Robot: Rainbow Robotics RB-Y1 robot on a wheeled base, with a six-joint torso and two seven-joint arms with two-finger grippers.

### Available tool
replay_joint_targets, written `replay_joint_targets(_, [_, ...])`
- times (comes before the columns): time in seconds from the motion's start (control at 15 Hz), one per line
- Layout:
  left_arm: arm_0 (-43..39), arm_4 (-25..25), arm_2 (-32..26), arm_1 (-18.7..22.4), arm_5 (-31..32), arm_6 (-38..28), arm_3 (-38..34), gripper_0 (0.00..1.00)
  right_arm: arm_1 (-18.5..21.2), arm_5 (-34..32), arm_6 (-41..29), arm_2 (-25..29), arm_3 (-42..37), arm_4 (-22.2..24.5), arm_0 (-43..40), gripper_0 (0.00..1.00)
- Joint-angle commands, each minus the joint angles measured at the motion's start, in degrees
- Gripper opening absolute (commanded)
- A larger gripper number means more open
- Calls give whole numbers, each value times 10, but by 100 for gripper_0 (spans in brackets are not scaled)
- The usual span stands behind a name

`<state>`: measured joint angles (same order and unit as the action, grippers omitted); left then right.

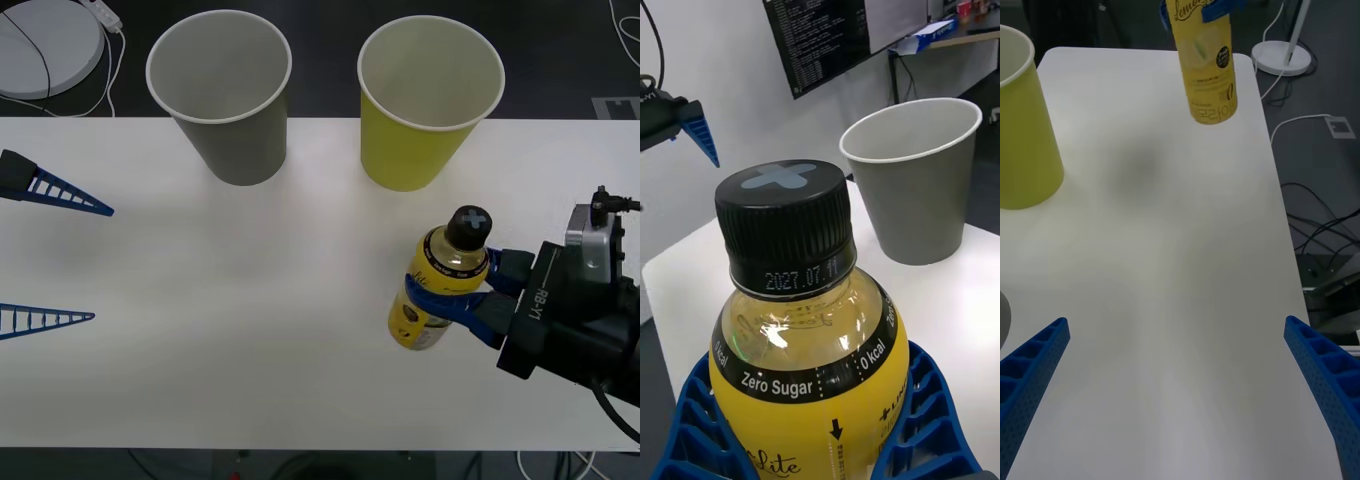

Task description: Put the can into the green bin and the plastic bottle into the gray bin

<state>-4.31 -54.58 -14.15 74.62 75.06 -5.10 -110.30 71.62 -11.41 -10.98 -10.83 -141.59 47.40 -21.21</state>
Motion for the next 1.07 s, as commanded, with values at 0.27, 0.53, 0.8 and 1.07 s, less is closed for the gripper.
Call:
replay_joint_targets(0.27, [0,0,0,0,0,0,0,100,48,-1,-101,17,-3,16,30,0])
replay_joint_targets(0.53, [0,0,0,0,0,0,0,100,83,-5,-156,28,-4,30,63,0])
replay_joint_targets(0.8, [0,0,0,0,0,0,0,100,87,-49,-232,29,14,61,123,0])
replay_joint_targets(1.07, [0,0,0,0,0,0,0,100,85,-85,-376,30,20,169,174,0])
